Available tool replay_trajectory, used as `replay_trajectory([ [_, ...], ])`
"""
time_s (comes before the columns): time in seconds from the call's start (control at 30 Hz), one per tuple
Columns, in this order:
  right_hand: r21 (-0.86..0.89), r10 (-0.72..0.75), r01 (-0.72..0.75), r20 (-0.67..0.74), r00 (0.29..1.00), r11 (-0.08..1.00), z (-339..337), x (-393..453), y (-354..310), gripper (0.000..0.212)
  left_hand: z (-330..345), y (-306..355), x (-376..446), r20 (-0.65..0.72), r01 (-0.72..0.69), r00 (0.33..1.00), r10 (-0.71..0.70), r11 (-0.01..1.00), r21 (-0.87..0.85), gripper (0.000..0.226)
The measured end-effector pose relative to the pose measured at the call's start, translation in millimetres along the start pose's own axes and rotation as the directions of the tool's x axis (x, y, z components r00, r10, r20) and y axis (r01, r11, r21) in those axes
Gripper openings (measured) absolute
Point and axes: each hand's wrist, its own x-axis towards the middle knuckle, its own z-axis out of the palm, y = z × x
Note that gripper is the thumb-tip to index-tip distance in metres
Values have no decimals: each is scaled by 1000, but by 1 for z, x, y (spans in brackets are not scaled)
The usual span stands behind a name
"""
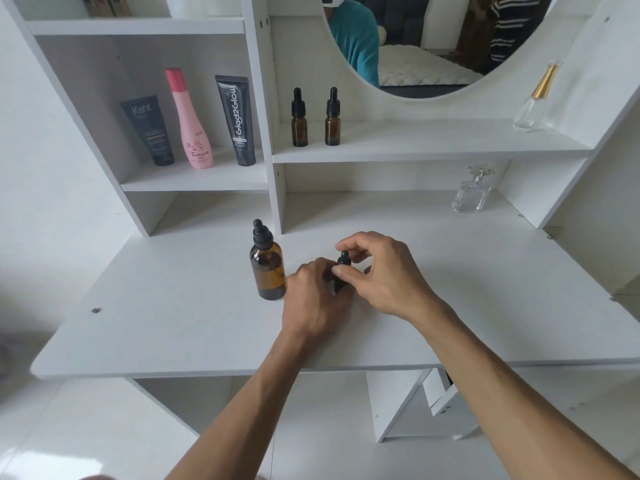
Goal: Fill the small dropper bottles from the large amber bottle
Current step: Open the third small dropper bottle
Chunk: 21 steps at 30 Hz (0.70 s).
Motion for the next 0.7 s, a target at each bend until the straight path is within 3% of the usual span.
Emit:
replay_trajectory([
  [0.7, 65, 20, -22, 32, 999, 998, 0, 1, 0, 37, -2, 3, -1, -1, 26, 1000, -26, 999, -28, 10],
])
